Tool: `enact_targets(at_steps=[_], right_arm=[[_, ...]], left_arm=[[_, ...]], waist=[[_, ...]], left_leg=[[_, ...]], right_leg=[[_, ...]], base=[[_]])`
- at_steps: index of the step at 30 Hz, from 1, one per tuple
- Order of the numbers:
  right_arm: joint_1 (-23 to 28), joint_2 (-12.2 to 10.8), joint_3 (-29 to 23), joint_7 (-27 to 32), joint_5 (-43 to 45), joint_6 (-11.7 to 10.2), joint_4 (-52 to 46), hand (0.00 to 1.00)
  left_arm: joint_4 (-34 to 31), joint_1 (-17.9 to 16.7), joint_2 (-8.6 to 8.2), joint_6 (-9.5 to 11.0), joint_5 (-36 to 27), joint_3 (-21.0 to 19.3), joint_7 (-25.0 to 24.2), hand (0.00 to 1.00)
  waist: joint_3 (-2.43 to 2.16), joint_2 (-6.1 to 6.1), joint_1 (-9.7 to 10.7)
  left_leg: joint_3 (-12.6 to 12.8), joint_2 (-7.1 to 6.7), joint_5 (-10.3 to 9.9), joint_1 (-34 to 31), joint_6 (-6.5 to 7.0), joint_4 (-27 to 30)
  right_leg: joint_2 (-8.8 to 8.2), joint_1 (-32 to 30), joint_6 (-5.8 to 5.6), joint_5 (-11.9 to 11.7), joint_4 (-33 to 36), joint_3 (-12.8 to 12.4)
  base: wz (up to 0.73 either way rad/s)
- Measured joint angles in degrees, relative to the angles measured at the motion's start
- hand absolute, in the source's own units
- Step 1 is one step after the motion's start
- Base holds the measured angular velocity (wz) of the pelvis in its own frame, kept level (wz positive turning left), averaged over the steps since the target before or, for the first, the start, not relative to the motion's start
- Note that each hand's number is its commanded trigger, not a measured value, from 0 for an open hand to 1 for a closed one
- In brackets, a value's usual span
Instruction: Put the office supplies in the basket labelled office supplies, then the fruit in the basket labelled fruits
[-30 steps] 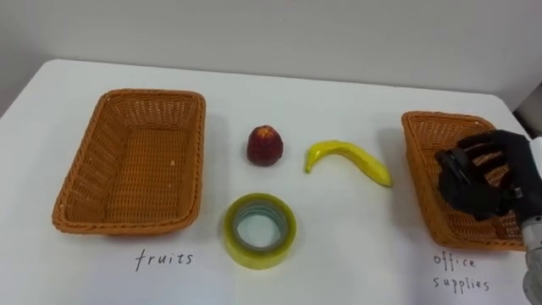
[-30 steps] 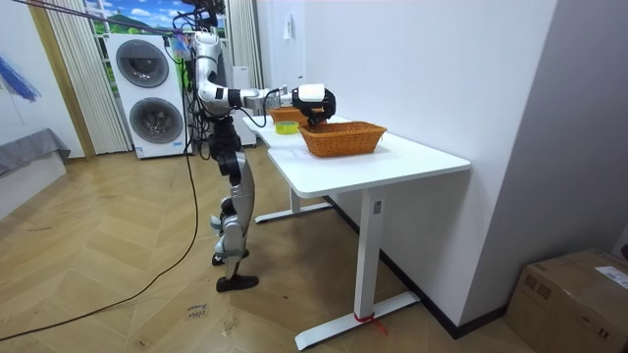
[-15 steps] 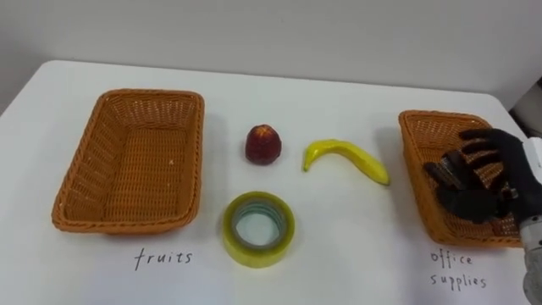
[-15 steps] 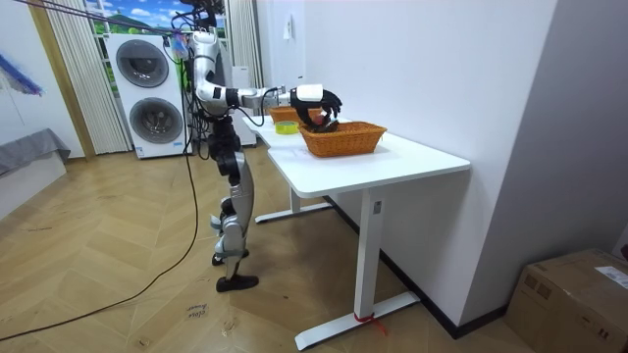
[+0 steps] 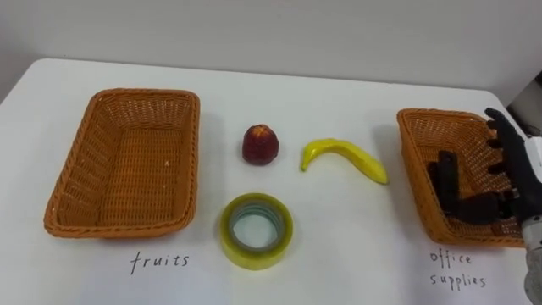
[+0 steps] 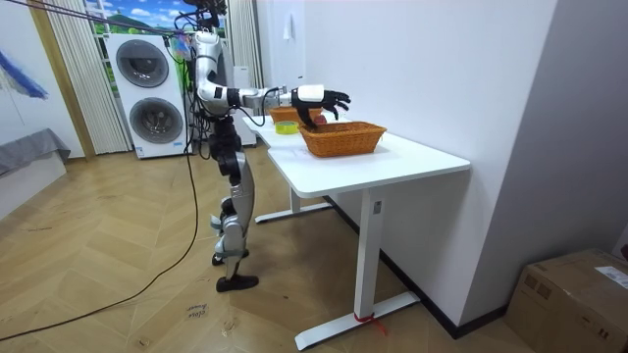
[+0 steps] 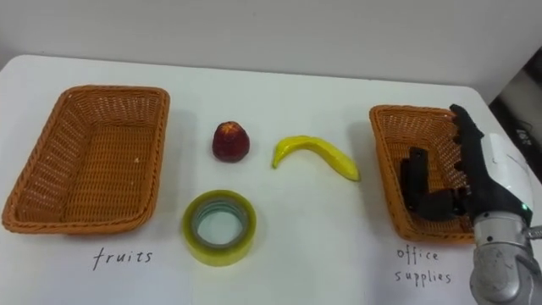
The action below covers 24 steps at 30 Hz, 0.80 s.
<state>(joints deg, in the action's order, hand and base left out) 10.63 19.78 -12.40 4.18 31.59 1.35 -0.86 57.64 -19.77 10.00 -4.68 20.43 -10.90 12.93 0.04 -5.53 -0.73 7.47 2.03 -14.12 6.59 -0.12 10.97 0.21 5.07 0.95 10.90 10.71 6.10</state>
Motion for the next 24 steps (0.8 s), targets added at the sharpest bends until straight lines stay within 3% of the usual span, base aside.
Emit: enact_targets(at_steps=[8,16,24], right_arm=[[-3.4,0.0,0.0,0.0,-0.7,0.0,-3.2,0.00],[-5.9,0.0,0.0,1.5,-8.2,-0.1,-13.3,0.00],[-9.4,0.0,1.9,1.9,-12.2,-0.4,-13.8,0.00]], left_arm=[[-0.3,1.0,-0.06,0.1,-0.7,0.0,0.0,0.00],[0.3,1.5,-0.03,0.4,-0.7,-0.2,0.2,0.00],[-0.8,1.6,-0.04,1.0,0.2,-0.1,0.2,0.00]], waist=[[0.01,-0.32,-0.8],[0.01,-0.55,-1.2],[0.10,-0.72,-1.8]], left_leg=[[0.0,-0.02,0.0,0.2,-0.01,-0.2],[-0.1,-0.01,0.0,-0.1,-0.01,-0.4],[0.3,0.14,0.0,-0.1,-0.01,-0.2]], right_leg=[[0.04,-0.1,0.00,0.0,0.0,-0.1],[0.03,-0.1,0.00,0.0,-0.1,0.1],[0.00,0.0,-0.01,0.0,0.0,0.5]], base=[[0.00],[0.00],[-0.01]])
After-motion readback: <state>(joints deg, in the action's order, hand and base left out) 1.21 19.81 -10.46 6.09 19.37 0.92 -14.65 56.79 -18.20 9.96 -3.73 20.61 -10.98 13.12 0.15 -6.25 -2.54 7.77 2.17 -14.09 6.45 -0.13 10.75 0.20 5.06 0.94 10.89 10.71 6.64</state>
